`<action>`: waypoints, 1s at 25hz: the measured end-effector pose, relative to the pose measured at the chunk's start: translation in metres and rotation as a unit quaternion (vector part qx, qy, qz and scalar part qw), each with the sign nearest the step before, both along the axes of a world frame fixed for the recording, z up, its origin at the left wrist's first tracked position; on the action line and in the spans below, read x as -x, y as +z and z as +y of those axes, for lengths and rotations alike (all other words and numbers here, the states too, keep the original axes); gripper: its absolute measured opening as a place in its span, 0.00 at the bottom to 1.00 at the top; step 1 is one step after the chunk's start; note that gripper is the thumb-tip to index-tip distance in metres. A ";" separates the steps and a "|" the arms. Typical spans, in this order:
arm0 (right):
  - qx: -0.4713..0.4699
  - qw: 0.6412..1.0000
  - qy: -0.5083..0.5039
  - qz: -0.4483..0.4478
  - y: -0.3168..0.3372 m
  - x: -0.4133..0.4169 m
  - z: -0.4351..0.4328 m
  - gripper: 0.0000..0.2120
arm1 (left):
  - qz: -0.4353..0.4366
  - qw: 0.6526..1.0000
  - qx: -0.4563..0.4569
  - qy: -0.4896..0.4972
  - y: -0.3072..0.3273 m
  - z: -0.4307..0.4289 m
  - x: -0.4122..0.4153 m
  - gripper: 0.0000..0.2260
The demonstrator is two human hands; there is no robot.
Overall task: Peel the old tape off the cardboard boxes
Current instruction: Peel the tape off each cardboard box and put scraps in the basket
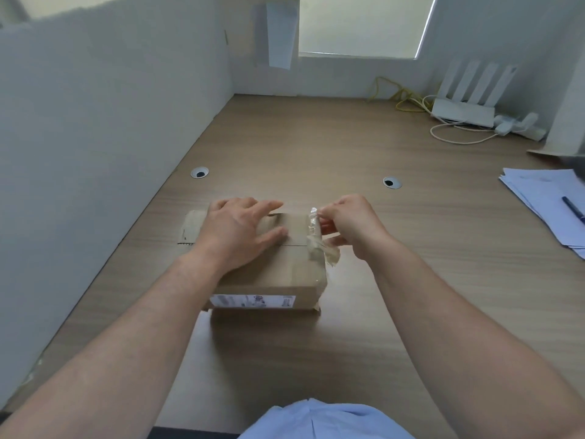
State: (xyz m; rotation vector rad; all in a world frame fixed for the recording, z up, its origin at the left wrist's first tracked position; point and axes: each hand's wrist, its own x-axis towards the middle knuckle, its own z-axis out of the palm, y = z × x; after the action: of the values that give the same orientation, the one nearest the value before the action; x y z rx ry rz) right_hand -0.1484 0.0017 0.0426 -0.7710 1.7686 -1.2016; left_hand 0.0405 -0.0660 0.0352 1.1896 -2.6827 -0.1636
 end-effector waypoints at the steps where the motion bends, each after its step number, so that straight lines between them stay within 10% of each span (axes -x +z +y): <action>1: -0.009 1.000 -0.005 -0.012 -0.003 0.000 0.002 0.07 | -0.038 0.998 -0.030 -0.027 -0.001 0.005 0.000 0.36; 6: 0.038 0.998 -0.026 0.035 -0.014 0.001 0.001 0.09 | -0.153 0.981 -0.090 -0.085 -0.007 0.011 -0.004 0.56; 18: 0.207 0.975 0.007 0.078 -0.027 0.024 0.058 0.09 | -0.091 0.995 -0.039 -0.034 -0.026 0.005 0.019 0.47; 25: 0.187 0.937 -0.013 0.295 -0.046 0.040 0.079 0.09 | -0.182 0.980 -0.036 -0.074 -0.032 0.003 0.021 0.52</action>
State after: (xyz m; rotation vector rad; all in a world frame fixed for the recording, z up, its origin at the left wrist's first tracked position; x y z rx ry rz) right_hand -0.1882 0.0809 -0.0033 -1.4573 2.0432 -1.4487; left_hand 0.0196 -0.0629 0.0028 1.1346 -3.1102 -0.0712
